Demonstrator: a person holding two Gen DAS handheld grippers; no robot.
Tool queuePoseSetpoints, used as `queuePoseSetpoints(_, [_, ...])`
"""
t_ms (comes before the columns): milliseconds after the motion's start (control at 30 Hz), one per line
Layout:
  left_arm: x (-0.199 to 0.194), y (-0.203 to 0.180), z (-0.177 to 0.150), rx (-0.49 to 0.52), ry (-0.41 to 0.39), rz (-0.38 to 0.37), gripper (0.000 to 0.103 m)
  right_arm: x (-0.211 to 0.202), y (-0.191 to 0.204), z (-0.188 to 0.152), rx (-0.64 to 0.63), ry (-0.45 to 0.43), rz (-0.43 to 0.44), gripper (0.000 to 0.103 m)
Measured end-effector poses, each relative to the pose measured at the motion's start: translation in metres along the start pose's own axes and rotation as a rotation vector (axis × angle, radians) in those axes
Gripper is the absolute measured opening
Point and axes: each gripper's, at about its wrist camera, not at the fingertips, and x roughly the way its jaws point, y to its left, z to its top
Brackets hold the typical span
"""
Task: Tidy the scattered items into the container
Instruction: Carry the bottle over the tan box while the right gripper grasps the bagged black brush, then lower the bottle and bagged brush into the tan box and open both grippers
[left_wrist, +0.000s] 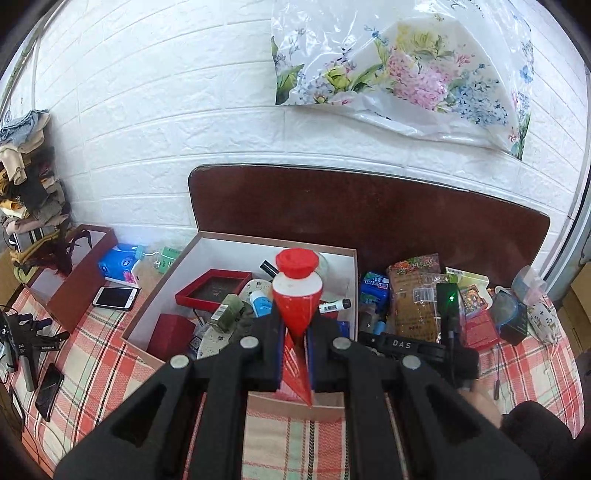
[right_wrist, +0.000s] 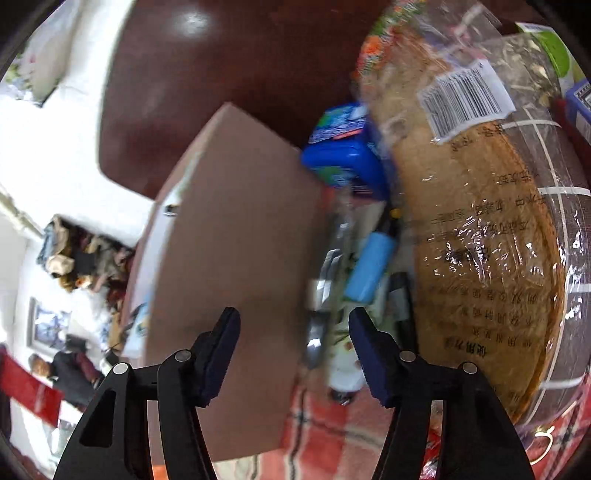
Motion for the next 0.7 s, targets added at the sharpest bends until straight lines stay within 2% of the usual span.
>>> queuePoseSetpoints(233, [0.001, 0.001, -0.001, -0.003, 0.001, -0.012, 0.009, 0.007, 0.002, 0.005, -0.004, 0.014, -0.008, 0.058])
queuePoseSetpoints(367, [0.004, 0.001, -0.003, 0.000, 0.008, -0.013, 0.009, 0.011, 0.010, 0.008, -0.066, -0.006, -0.075, 0.058])
queuePoseSetpoints(433, [0.006, 0.000, -0.003, 0.001, 0.013, -0.014, 0.009, 0.017, 0.009, 0.014, -0.055, 0.007, -0.090, 0.051])
queuePoseSetpoints(600, [0.010, -0.002, -0.004, 0.003, 0.018, -0.014, 0.009, 0.034, -0.002, 0.028, 0.017, 0.033, -0.072, 0.026])
queuePoseSetpoints(700, [0.010, -0.002, -0.004, 0.003, 0.021, -0.009, 0.009, 0.044, -0.006, 0.033, 0.046, 0.046, -0.088, 0.023])
